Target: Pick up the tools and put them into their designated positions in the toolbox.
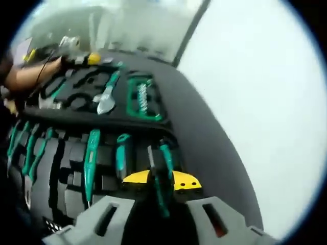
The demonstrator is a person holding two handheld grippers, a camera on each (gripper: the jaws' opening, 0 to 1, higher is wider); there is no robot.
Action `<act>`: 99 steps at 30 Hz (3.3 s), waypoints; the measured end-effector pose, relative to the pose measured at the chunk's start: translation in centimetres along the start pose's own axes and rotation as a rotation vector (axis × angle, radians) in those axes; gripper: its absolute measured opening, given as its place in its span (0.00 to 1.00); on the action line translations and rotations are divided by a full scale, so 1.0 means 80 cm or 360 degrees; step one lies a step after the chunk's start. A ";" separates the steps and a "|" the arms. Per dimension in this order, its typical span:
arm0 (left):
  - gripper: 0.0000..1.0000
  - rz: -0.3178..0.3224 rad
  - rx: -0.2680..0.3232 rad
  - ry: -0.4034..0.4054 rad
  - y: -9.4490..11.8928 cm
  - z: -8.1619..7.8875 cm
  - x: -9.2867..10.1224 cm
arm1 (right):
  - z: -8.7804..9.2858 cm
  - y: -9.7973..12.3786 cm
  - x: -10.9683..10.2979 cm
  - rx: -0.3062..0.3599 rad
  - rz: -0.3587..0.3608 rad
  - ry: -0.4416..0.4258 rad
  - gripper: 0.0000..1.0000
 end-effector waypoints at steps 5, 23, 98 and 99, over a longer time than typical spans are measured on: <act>0.05 0.0220 0.0065 -0.0299 -0.018 -0.099 0.094 | 0.026 -0.004 -0.013 -0.0174 -0.0031 0.0033 0.00; 0.00 0.1058 -0.0068 -0.0709 -0.212 -0.180 0.431 | 0.040 0.025 0.005 -0.0268 0.0107 -0.0014 0.00; 0.11 -0.0058 0.0545 0.0095 0.041 -0.082 0.011 | 0.150 0.222 0.115 -0.0406 0.0880 -0.1503 0.14; 0.11 -0.0034 0.0515 0.0123 0.039 -0.074 0.012 | 0.156 0.218 0.108 -0.0452 0.0850 -0.1556 0.12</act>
Point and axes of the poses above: the point that each gripper's makers call its tool centre point, and the gripper's own axes: y roughly backward along the fingers, x roughly to its right, z roughly out of its underside, the point moved 3 cm from there along y, roughly backward along the fingers, and after that the axes turned 14 degrees about -y, right-handed, at the moved point
